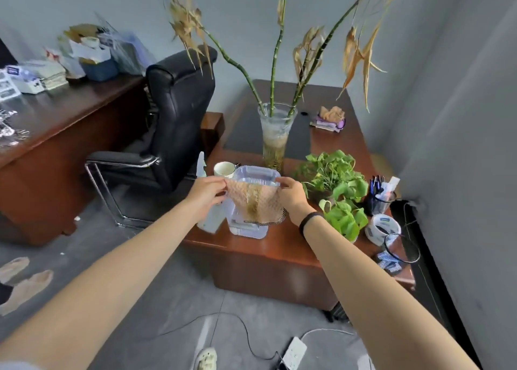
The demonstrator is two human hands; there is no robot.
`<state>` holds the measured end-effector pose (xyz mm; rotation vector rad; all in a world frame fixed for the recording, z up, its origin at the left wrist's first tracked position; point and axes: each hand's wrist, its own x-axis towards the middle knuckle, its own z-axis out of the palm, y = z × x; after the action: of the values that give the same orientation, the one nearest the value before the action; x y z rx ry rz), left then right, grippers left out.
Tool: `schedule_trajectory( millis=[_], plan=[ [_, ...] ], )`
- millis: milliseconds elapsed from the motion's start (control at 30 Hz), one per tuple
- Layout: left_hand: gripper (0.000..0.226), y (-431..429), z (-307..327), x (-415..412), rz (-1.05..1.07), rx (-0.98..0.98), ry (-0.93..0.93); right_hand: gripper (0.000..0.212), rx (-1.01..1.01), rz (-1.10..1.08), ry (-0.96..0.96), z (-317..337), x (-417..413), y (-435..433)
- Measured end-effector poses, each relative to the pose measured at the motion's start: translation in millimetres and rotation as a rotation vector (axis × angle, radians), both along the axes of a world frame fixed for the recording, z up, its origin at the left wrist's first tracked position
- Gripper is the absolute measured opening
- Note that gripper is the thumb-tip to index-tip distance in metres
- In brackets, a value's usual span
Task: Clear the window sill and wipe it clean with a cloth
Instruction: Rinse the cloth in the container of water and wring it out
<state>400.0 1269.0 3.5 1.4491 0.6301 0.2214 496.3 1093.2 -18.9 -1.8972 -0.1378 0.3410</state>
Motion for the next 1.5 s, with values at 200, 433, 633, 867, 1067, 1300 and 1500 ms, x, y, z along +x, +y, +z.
schedule_trajectory(
  millis=[200,433,633,867,1067,1300,1500],
  plan=[
    [0.027,64,-9,76,-0.154,-0.058,0.089,0.047,0.018,-0.118,0.103,-19,29,50],
    [0.042,79,-53,124,-0.45,0.28,0.135,0.027,0.006,-0.252,0.146,-55,52,82],
    [0.045,70,-92,157,-0.712,0.561,0.13,0.035,-0.525,0.055,0.186,-81,59,98],
    [0.043,40,-143,176,-0.888,0.738,0.451,0.042,-0.64,0.327,0.129,-111,75,107],
    [0.018,33,-161,186,-0.714,0.933,0.487,0.048,-0.747,0.364,0.351,-113,88,116],
    [0.037,34,-162,196,-0.732,0.935,0.651,0.047,-0.554,0.149,0.401,-137,89,113],
    [0.067,44,-149,219,-0.942,0.979,0.779,0.045,-0.55,0.151,0.409,-142,87,108]
  ],
)
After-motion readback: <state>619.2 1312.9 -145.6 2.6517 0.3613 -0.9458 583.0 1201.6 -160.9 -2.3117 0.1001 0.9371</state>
